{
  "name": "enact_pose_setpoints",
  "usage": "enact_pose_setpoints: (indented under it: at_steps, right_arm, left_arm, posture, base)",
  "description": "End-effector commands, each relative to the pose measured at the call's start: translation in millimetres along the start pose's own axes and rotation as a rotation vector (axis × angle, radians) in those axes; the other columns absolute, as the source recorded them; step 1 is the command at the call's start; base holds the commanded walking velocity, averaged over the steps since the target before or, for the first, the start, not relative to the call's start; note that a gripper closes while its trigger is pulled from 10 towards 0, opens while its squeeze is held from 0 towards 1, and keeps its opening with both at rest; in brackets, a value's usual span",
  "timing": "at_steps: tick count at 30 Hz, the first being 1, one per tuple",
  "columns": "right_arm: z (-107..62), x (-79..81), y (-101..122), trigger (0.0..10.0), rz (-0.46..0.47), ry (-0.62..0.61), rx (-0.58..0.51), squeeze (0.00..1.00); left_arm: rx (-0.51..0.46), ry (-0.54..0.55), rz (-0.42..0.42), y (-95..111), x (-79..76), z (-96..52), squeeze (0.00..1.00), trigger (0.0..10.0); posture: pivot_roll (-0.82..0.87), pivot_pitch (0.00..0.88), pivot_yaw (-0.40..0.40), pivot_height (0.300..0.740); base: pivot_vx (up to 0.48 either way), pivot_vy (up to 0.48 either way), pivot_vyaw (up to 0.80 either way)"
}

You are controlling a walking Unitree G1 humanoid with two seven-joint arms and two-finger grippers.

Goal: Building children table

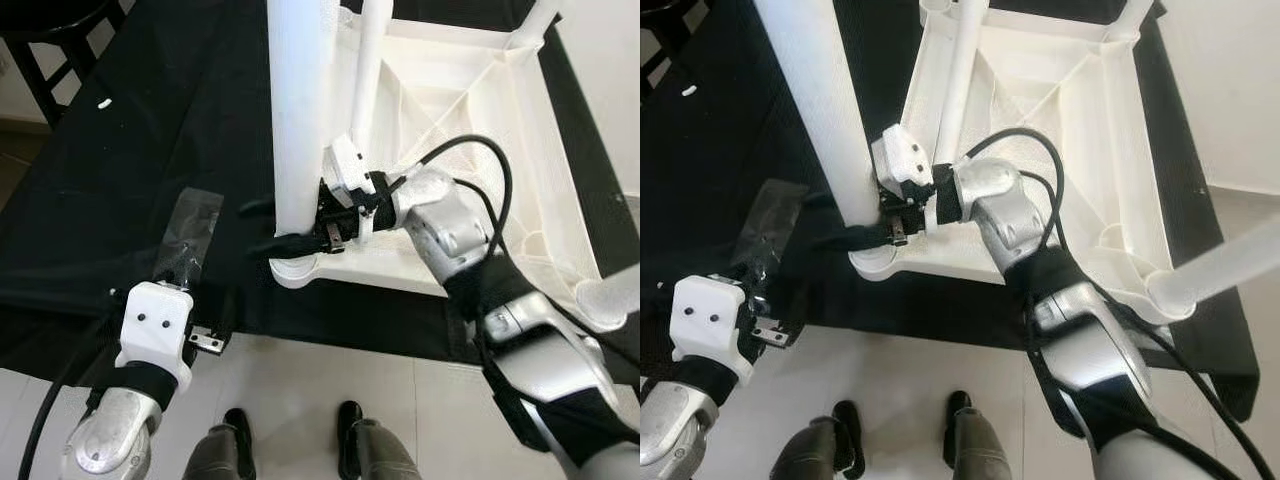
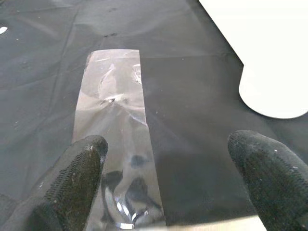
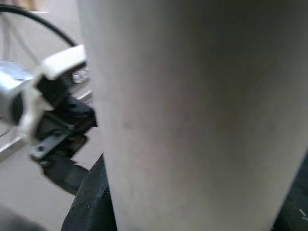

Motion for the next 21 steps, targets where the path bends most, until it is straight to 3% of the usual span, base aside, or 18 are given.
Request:
enact_pose_setpoints:
  at_steps: [1, 6, 9, 11, 13, 21]
  right_arm:
    - [-21.5, 4.3, -46.6, 10.0, 0.153, -0.125, 0.141, 0.00]
    - [-26.4, 5.1, -49.1, 10.0, 0.167, -0.201, 0.141, 0.00]
    - [-31.8, 4.7, -55.3, 10.0, 0.207, -0.335, 0.177, 0.00]
    - [-31.8, 4.7, -55.3, 10.0, 0.207, -0.335, 0.177, 0.00]
    - [-38.6, -4.1, -58.5, 10.0, 0.229, -0.491, 0.208, 0.00]
    - [-44.9, -17.3, -50.3, 10.0, 0.241, -0.773, 0.200, 0.00]
  left_arm:
    - [0.016, 0.002, -0.001, -4.2, -1.4, -0.8, 0.00, 10.0]
    - [0.015, 0.002, -0.002, -5.1, -1.0, 1.2, 0.00, 10.0]
    - [0.013, 0.001, -0.001, -5.9, -0.9, 3.6, 0.00, 10.0]
    - [0.013, 0.001, -0.001, -5.9, -0.9, 3.6, 0.00, 10.0]
    - [0.011, 0.000, 0.000, -6.5, -0.8, 5.2, 0.00, 10.0]
    - [0.006, 0.000, 0.000, -8.3, -0.8, 9.6, 0.00, 10.0]
  posture:
    - [0.00, 0.388, -0.070, 0.740]
    - [-0.01, 0.383, -0.064, 0.740]
    - [-0.02, 0.378, -0.057, 0.740]
    - [-0.02, 0.378, -0.057, 0.740]
    - [-0.03, 0.370, -0.054, 0.740]
    - [-0.04, 0.357, -0.056, 0.740]
  base:
    - [0.000, 0.000, 0.00]
    - [0.000, 0.000, 0.00]
    - [0.000, 0.000, 0.00]
    - [0.000, 0.000, 0.00]
    - [0.000, 0.000, 0.00]
    - [0.000, 0.000, 0.00]
Point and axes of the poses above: a point about 5 cm out from each wrist's last joint towards the gripper, its own z axis pointing out of the wrist towards the gripper, its own y axis along the axis of the wrist's last joint, x = y × z, the point moved 4 cm from there along z, pointing out of the wrist towards the gripper, and after that the axes turned 8 degrees about z, right-handed, at the moved point
